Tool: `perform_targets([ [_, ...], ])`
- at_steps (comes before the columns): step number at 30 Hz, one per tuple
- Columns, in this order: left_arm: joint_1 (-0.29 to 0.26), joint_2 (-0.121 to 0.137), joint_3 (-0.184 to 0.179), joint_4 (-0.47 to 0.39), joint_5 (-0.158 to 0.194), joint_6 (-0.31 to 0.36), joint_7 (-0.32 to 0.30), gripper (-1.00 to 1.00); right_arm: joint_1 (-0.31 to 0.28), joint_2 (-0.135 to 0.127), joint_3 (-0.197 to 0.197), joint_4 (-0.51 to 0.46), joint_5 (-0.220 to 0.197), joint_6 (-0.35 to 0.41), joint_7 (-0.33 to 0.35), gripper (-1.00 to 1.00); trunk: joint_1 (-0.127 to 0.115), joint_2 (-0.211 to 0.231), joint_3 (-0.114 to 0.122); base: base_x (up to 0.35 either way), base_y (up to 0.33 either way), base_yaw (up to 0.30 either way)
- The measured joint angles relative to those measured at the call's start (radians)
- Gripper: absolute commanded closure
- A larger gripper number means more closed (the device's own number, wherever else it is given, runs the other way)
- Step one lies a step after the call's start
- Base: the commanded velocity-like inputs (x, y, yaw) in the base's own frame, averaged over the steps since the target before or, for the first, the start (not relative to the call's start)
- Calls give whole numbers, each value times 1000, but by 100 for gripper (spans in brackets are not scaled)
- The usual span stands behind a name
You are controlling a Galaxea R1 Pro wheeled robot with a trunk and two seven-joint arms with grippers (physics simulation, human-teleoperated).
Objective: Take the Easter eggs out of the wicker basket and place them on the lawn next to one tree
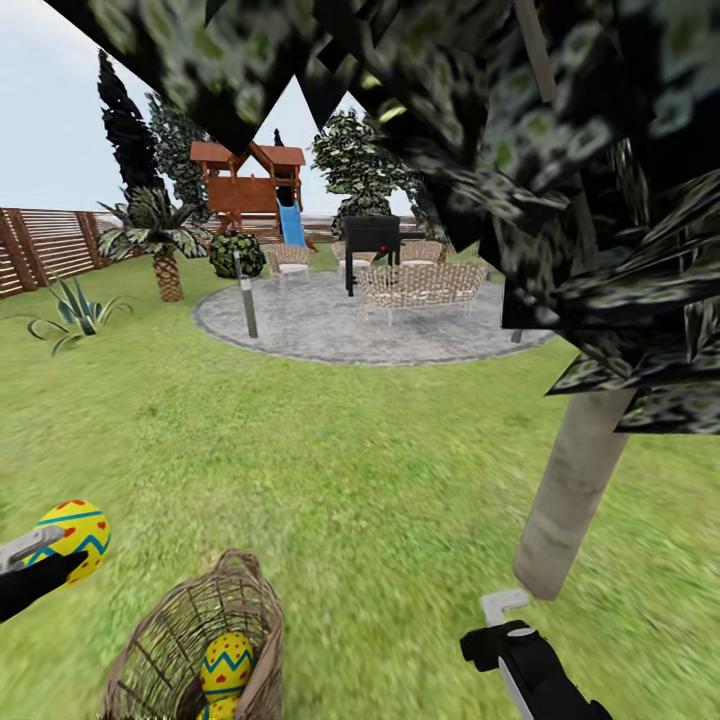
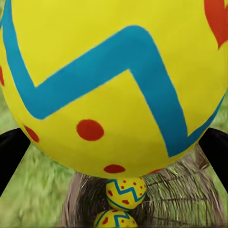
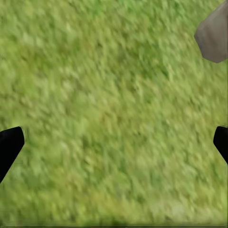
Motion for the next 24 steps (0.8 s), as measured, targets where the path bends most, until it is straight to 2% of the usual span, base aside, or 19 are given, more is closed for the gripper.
perform_targets([
  [24, 0, 0, -4, 1, 3, 2, 0, 100, 0, 1, 0, 1, -1, 0, 0, -100, 0, 0, 0, -80, 320, 0],
])
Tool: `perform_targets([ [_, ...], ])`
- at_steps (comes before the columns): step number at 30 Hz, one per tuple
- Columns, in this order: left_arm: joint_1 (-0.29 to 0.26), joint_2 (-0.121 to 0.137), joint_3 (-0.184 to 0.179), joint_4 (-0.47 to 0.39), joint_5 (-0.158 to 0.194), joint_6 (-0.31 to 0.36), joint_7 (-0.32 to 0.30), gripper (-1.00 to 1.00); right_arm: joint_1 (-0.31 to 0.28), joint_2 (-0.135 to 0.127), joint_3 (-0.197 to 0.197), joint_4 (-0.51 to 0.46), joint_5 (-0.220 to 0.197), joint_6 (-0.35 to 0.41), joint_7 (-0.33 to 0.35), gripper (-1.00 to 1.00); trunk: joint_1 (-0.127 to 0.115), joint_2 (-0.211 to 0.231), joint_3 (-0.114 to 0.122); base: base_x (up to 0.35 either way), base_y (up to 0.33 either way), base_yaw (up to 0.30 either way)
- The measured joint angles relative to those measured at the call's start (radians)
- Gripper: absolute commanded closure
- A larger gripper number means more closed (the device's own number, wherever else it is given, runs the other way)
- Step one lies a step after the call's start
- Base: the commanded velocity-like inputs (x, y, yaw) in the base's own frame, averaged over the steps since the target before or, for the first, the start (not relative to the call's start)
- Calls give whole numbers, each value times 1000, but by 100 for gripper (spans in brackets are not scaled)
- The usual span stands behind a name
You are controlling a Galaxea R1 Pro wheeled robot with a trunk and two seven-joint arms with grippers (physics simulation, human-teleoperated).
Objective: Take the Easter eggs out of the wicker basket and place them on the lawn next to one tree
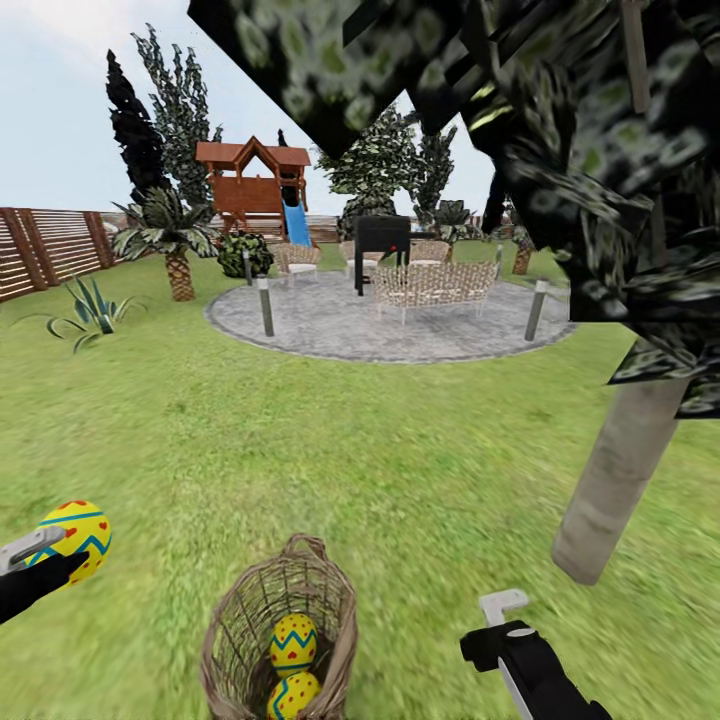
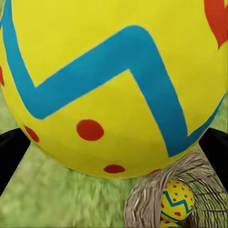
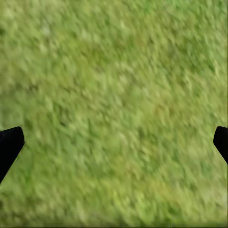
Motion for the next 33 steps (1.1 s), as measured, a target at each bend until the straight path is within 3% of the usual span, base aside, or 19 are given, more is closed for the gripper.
perform_targets([
  [20, 0, -2, -2, 2, -2, -2, 0, 100, 0, 0, 0, 0, 0, 0, 2, -100, 0, 0, 0, -47, 321, -7],
  [25, 0, -26, -3, 2, -4, -2, 0, 100, 0, 0, 0, -1, -2, 0, 5, -100, 0, 0, 2, 0, 323, -267],
  [33, 0, -34, -3, 2, -5, -2, 0, 100, 0, 0, 0, -1, 0, 0, 2, -100, 0, 0, 3, 40, 321, -33],
])
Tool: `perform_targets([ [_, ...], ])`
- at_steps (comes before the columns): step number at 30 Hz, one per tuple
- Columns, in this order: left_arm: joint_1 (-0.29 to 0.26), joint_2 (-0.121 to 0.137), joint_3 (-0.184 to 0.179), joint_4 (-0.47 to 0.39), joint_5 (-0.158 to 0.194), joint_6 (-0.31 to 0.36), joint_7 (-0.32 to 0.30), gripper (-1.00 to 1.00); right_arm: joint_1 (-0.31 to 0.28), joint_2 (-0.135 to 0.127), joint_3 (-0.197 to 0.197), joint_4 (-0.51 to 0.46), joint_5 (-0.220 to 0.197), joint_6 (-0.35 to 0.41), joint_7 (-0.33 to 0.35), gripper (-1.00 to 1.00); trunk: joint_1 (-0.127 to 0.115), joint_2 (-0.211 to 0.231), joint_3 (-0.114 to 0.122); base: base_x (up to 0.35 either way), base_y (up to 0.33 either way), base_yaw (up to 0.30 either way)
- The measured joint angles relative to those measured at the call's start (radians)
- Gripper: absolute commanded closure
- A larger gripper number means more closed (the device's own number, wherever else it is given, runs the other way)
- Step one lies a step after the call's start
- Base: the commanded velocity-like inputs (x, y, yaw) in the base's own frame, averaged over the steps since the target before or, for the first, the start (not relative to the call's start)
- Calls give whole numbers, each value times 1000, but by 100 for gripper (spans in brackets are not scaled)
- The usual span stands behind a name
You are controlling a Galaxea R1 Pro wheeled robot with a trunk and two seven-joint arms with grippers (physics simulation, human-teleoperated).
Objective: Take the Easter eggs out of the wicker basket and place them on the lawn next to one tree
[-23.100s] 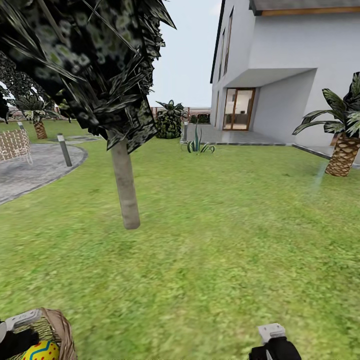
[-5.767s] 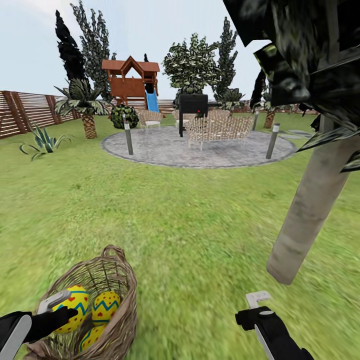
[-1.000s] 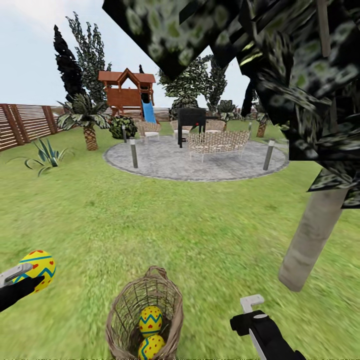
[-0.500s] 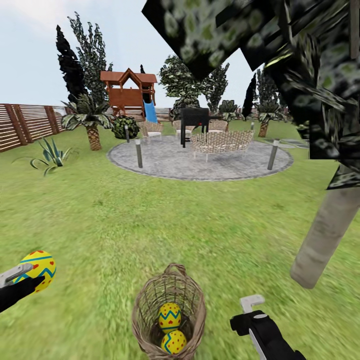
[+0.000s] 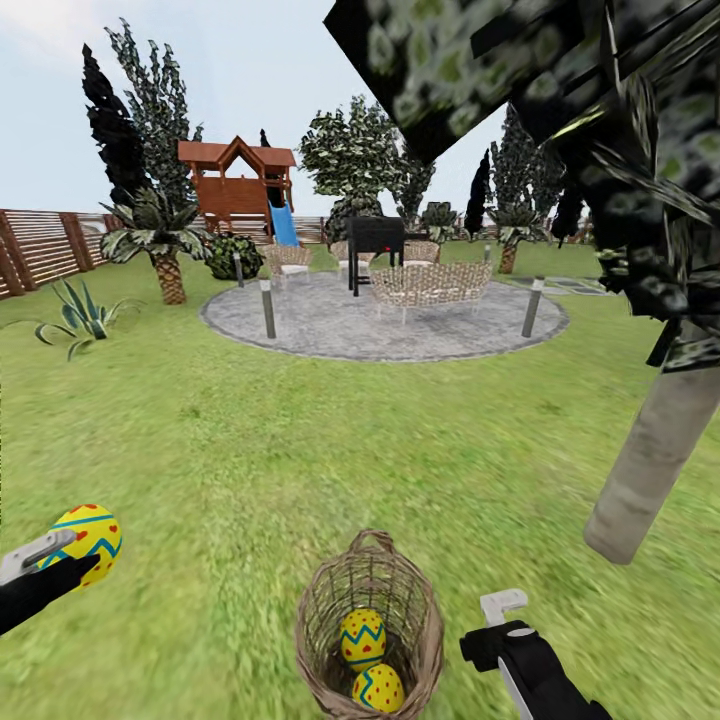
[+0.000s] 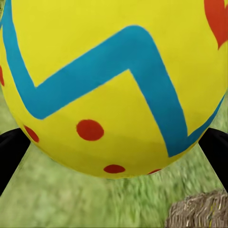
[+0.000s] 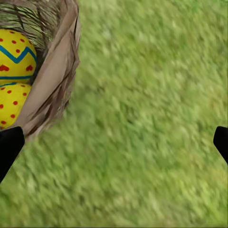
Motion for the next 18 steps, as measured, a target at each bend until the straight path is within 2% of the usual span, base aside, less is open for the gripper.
perform_targets([
  [18, 0, 0, 1, 0, 0, 1, 0, 100, 0, -2, 0, 0, 2, 2, -1, -100, 0, 0, 0, 2, 312, 0],
])
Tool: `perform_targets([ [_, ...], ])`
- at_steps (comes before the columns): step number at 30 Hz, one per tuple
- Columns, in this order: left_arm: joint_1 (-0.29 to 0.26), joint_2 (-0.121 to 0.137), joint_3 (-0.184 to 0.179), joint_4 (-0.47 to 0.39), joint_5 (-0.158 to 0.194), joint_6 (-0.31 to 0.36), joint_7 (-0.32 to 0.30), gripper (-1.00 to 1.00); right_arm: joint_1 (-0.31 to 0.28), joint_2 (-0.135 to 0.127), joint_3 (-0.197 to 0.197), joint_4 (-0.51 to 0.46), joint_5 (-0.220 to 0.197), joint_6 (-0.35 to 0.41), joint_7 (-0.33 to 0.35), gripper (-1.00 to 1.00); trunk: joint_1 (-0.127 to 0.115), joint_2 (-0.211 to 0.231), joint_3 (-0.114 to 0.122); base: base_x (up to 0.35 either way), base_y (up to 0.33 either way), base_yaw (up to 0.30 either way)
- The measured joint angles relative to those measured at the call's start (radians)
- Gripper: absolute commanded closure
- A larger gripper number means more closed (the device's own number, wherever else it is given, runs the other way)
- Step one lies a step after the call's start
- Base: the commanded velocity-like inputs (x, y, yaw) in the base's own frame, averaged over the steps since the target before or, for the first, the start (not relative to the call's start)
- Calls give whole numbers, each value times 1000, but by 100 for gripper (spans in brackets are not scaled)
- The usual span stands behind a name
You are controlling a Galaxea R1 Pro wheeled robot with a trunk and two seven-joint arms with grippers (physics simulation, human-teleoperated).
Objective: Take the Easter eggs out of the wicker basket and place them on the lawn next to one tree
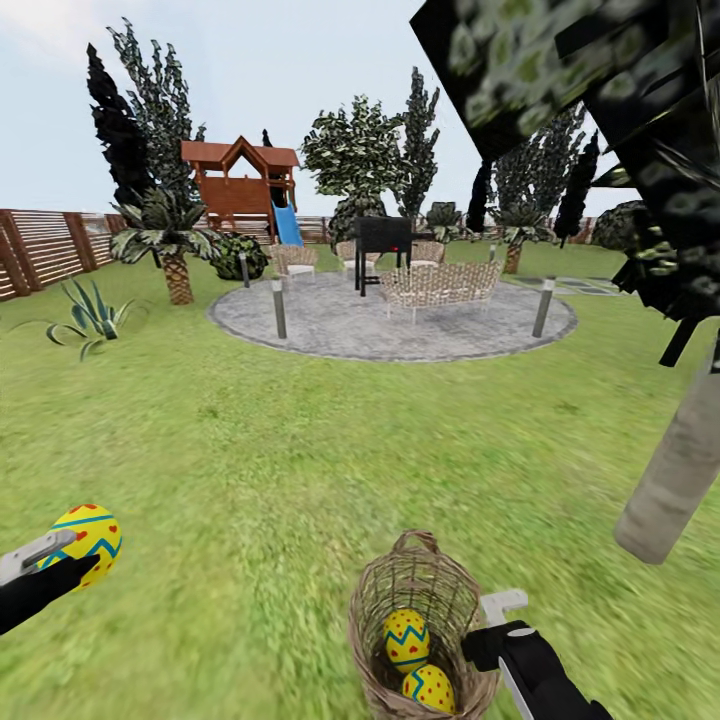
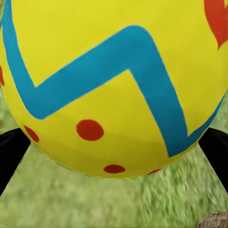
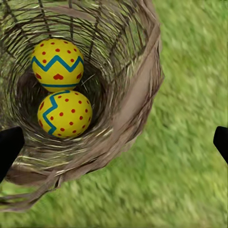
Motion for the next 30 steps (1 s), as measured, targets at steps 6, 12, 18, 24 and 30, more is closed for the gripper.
perform_targets([
  [6, 0, -2, 0, 0, 0, -1, 1, 100, 0, 0, -1, 0, 0, -1, 0, -100, 0, 0, 0, 67, 300, 0],
  [12, 0, -9, -1, 1, 0, -11, 1, 100, 0, 0, -1, 0, 0, 0, 1, -100, -1, 0, 0, 328, 44, 0],
  [18, 0, -9, 1, 1, 0, -13, 1, 100, 0, 0, -1, 0, 0, 1, 1, -100, 0, 0, 0, 254, 1, 0],
  [24, 0, -9, 1, 1, 0, -12, 0, 100, 0, 0, -1, 0, 0, 2, 1, -100, 4, -7, -3, 10, 0, 0],
  [30, 0, -9, 2, -1, 2, -13, 0, 100, 0, 0, 0, 0, -2, 3, 3, -100, 27, -49, -22, 0, 0, 0],
])
